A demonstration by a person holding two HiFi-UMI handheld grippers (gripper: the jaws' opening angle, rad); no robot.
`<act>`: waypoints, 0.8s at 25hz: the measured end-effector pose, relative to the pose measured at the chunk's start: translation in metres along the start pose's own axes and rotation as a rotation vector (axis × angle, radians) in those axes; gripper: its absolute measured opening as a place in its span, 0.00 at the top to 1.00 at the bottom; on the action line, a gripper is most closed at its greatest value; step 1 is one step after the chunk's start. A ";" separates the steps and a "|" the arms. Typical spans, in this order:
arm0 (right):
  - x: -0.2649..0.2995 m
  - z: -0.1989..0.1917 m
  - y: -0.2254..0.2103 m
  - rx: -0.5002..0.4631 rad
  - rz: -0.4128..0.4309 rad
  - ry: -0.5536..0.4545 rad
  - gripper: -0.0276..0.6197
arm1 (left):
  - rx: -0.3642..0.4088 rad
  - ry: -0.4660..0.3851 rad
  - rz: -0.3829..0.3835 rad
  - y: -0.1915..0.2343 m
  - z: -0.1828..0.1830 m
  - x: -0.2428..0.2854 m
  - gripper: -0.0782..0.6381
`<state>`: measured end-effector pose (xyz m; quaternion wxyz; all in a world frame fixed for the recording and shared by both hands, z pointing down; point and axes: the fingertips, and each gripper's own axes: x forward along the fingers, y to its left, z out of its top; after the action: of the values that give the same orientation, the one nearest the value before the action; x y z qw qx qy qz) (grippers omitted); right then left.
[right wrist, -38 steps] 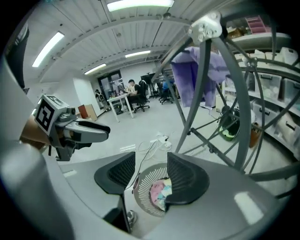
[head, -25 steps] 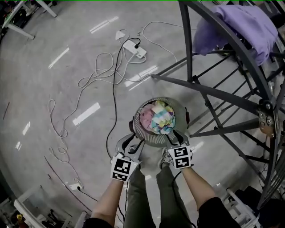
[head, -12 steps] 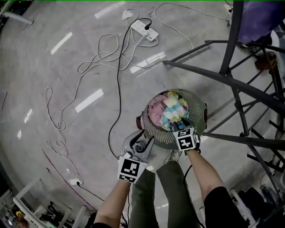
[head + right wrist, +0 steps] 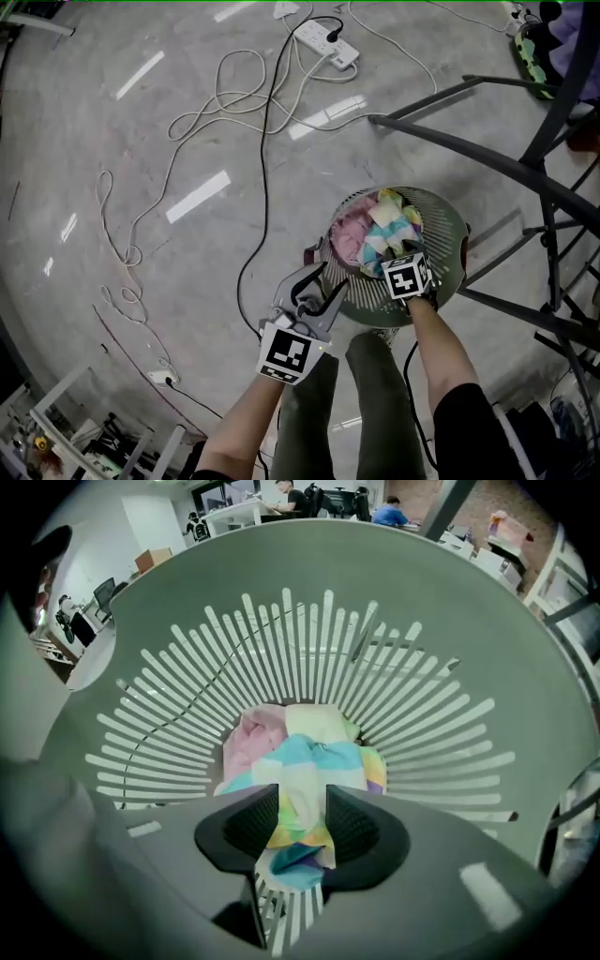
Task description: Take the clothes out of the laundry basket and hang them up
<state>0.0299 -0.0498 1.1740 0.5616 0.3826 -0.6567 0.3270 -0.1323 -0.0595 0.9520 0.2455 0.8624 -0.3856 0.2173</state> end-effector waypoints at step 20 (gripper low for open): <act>-0.219 0.041 0.010 0.341 0.315 -0.434 0.93 | 0.079 0.139 -0.131 -0.060 0.026 -0.016 0.66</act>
<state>0.0180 -0.0510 0.9513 0.2786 0.4257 -0.7480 0.4262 -0.0908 -0.0304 0.9070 0.2513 0.8777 -0.3016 0.2749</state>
